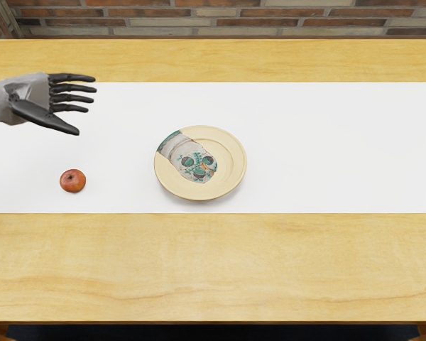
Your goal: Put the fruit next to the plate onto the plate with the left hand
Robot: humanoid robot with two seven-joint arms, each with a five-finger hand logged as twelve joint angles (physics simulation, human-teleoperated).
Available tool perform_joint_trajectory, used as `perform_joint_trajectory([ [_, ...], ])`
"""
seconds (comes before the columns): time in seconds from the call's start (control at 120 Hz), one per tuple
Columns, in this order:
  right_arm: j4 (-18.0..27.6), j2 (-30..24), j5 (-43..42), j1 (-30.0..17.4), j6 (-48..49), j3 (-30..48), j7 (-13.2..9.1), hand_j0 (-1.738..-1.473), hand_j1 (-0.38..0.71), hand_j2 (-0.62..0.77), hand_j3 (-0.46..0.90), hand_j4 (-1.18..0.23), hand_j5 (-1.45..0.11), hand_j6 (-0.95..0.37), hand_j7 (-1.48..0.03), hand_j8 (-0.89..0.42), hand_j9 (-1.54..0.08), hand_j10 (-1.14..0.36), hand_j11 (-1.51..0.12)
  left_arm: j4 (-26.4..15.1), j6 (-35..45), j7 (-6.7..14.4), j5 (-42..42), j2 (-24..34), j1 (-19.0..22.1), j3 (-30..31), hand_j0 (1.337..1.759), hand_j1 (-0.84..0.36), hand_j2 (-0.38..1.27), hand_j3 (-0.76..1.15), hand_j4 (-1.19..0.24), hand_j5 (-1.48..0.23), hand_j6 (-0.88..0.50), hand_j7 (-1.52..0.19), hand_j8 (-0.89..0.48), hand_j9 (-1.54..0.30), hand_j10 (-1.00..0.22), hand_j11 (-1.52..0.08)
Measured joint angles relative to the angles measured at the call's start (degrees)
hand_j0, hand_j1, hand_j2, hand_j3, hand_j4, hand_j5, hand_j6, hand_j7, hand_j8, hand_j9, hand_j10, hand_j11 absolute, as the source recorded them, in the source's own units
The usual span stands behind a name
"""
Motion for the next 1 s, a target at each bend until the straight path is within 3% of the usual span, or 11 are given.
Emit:
perform_joint_trajectory([
  [0.183,-0.02,0.0,0.03,-0.02,-0.16,0.02,-0.05,-1.658,-0.3,-0.01,0.0,-0.04,-0.05,-0.04,-0.05,-0.04,-0.05,-0.04,-0.05,-0.34,0.0,0.01,0.63,0.07,0.0,-0.19,1.658,0.06,0.05,0.0,-0.25,-0.32,-0.25,-0.32,-0.25,-0.32,-0.25,-0.32],
  [0.317,0.04,0.0,0.0,-0.19,-0.06,-0.16,-0.16,-1.658,-0.3,-0.01,0.0,-0.04,-0.05,-0.04,-0.05,-0.04,-0.05,-0.04,-0.05,-1.11,0.0,0.36,3.11,4.15,-0.04,1.07,1.658,0.06,0.05,0.0,-0.25,-0.32,-0.25,-0.32,-0.25,-0.32,-0.25,-0.32],
  [0.425,0.03,0.0,-0.01,-0.37,-0.02,-0.19,-0.18,-1.658,-0.3,-0.01,0.0,-0.04,-0.05,-0.04,-0.05,-0.04,-0.05,-0.04,-0.05,-10.19,0.0,0.58,4.71,13.22,0.39,4.25,1.658,0.06,0.05,0.0,-0.25,-0.32,-0.25,-0.32,-0.25,-0.32,-0.25,-0.32],
  [0.567,0.01,0.0,-0.01,-0.48,-0.01,-0.21,-0.18,-1.658,-0.3,-0.01,0.0,-0.04,-0.05,-0.04,-0.05,-0.04,-0.05,-0.04,-0.05,-20.55,0.46,1.11,6.33,16.68,0.54,8.81,1.658,0.06,0.05,0.0,-0.25,-0.32,-0.25,-0.32,-0.25,-0.32,-0.25,-0.32],
  [0.742,0.01,0.0,0.03,-0.52,0.0,-0.21,-0.18,-1.658,-0.3,-0.01,0.0,-0.04,-0.05,-0.04,-0.05,-0.04,-0.05,-0.04,-0.05,-27.3,12.77,3.01,10.04,18.8,0.55,12.63,1.658,0.06,0.05,0.0,-0.25,-0.32,-0.25,-0.32,-0.25,-0.32,-0.25,-0.32],
  [0.917,0.07,0.0,0.07,-0.41,0.0,-0.15,-0.17,-1.658,-0.3,-0.01,0.0,-0.04,-0.05,-0.04,-0.05,-0.04,-0.05,-0.04,-0.05,-29.56,26.29,5.59,14.16,18.76,0.19,15.49,1.658,0.06,0.05,0.0,-0.25,-0.32,-0.25,-0.32,-0.25,-0.32,-0.25,-0.32],
  [0.967,0.07,0.0,0.07,-0.39,0.0,-0.14,-0.17,-1.658,-0.3,-0.01,0.0,-0.04,-0.05,-0.04,-0.05,-0.04,-0.05,-0.04,-0.05,-29.75,29.55,6.32,15.07,18.75,-1.26,16.89,1.658,0.06,0.05,0.0,-0.25,-0.32,-0.25,-0.32,-0.25,-0.32,-0.25,-0.32],
  [1.0,0.08,0.0,0.08,-0.38,0.0,-0.13,-0.17,-1.658,-0.3,-0.01,0.0,-0.04,-0.05,-0.04,-0.05,-0.04,-0.05,-0.04,-0.05,-29.83,31.83,6.88,15.51,18.69,-4.63,18.86,1.658,0.06,0.05,0.0,-0.25,-0.32,-0.25,-0.32,-0.25,-0.32,-0.25,-0.32],
])
